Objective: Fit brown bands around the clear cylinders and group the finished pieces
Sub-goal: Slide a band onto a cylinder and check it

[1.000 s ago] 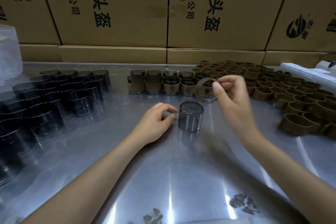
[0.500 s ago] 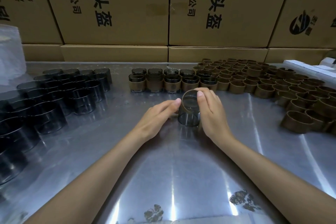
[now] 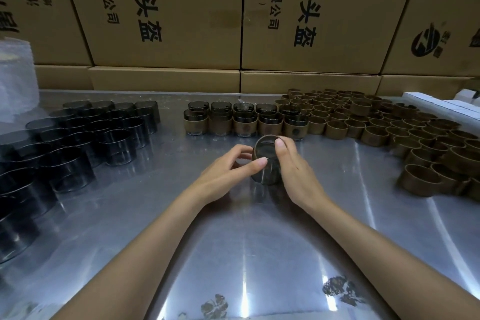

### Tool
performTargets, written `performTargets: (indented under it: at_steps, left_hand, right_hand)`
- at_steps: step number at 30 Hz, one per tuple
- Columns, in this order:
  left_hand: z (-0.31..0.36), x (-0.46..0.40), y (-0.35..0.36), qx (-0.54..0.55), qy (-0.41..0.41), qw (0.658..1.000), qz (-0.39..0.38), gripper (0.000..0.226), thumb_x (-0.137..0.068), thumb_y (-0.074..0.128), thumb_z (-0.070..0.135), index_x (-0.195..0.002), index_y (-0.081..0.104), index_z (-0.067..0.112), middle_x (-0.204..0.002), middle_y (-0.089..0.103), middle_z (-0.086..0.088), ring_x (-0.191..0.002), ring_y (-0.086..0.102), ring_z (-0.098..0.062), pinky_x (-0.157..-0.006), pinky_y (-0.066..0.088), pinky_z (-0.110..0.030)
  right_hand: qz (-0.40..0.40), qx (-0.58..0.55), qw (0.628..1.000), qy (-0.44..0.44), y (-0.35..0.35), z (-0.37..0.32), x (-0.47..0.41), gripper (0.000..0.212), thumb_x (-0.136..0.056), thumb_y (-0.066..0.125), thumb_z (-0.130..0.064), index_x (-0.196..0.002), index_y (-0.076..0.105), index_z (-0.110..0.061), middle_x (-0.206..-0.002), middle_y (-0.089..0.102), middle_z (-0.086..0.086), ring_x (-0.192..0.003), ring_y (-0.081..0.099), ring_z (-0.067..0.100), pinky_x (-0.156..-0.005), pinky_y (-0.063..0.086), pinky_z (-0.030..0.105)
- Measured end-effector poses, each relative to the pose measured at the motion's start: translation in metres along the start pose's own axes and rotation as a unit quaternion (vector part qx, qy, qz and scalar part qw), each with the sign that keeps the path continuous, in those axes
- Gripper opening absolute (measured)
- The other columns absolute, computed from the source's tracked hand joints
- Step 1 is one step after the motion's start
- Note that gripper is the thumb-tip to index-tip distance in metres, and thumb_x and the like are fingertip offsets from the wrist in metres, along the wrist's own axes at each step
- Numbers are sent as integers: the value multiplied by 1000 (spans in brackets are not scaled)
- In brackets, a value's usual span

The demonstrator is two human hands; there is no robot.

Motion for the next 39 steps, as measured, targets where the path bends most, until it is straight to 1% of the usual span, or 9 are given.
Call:
performTargets:
  at_steps: [2,6,11,14,18,21,23,35,39]
  left_hand:
    - [-2,-1,-1,20,-6,1000,-2,72,-66,47,83,-118,53,34,-120,58,15,-115,55,-4,-106,40,-43]
    - [-4,1,-2,43,-19,999,7,73,-66,38,86,-114,56,33,-114,59,14,-114,54,-5,-108,37,-41]
    - [13,5,15,-29,23,999,-4,62,-73,10,85,-105,51,51,-115,51,15,-119,42,-4,-108,30,-36]
    - [13,4,24,26,18,999,-40,81,-76,11,85,-132,42,36,-133,45,11,-130,38,-5,-111,27,-32]
    - [2,6,26,196,-11,980,14,52,-103,29,41,-140,38,6,-121,46,-1,-133,44,-26,-109,37,-40]
    - [16,6,35,163,-2,986,-34,76,-87,27,69,-136,41,13,-133,48,-7,-126,50,-20,-108,39,-41]
    - [18,7,33,156,-11,988,-16,89,-74,22,77,-133,44,15,-134,48,-11,-123,51,-17,-109,37,-41]
    - [15,2,28,263,-47,961,77,87,-67,38,77,-128,54,18,-125,62,-9,-120,57,-22,-108,39,-46]
    - [13,3,29,265,-45,959,92,58,-89,35,62,-124,52,19,-123,63,-12,-113,61,-18,-101,47,-41]
  right_hand:
    - [-55,-12,998,27,5,3,0,70,-84,17,-77,-138,31,-35,-124,51,-16,-121,49,15,-105,38,40]
    - [-116,-8,993,8,12,0,1,82,-70,20,-86,-140,18,-44,-114,30,-43,-121,43,4,-102,35,29]
    - [-90,-115,989,29,9,1,-2,85,-75,27,-84,-138,29,-28,-126,40,-24,-113,41,-20,-95,33,14]
    - [-82,-175,980,46,9,-3,0,78,-77,31,-77,-135,28,-24,-125,47,-14,-102,50,-22,-80,43,5]
    - [-77,-305,947,66,13,-6,3,78,-74,47,-64,-137,31,-22,-129,54,1,-108,62,6,-90,52,29]
    - [-89,-391,912,90,14,-6,5,67,-79,54,-51,-136,37,-20,-126,60,10,-110,64,22,-93,52,45]
    - [-93,-419,899,90,13,-9,7,65,-81,55,-44,-137,37,-17,-123,60,11,-109,64,23,-91,52,42]
    - [-55,-435,896,76,6,-18,10,57,-87,47,-37,-135,47,-6,-132,57,20,-123,54,34,-109,35,56]
    - [-38,-459,883,89,5,-15,10,46,-92,45,-31,-134,50,-10,-130,58,18,-123,54,33,-108,36,56]
Point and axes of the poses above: each hand's wrist, its own x-axis away from the middle knuckle, its own y-axis out of the palm, z = x × y, the point moved 5 cm from there along -x, towards the middle knuckle
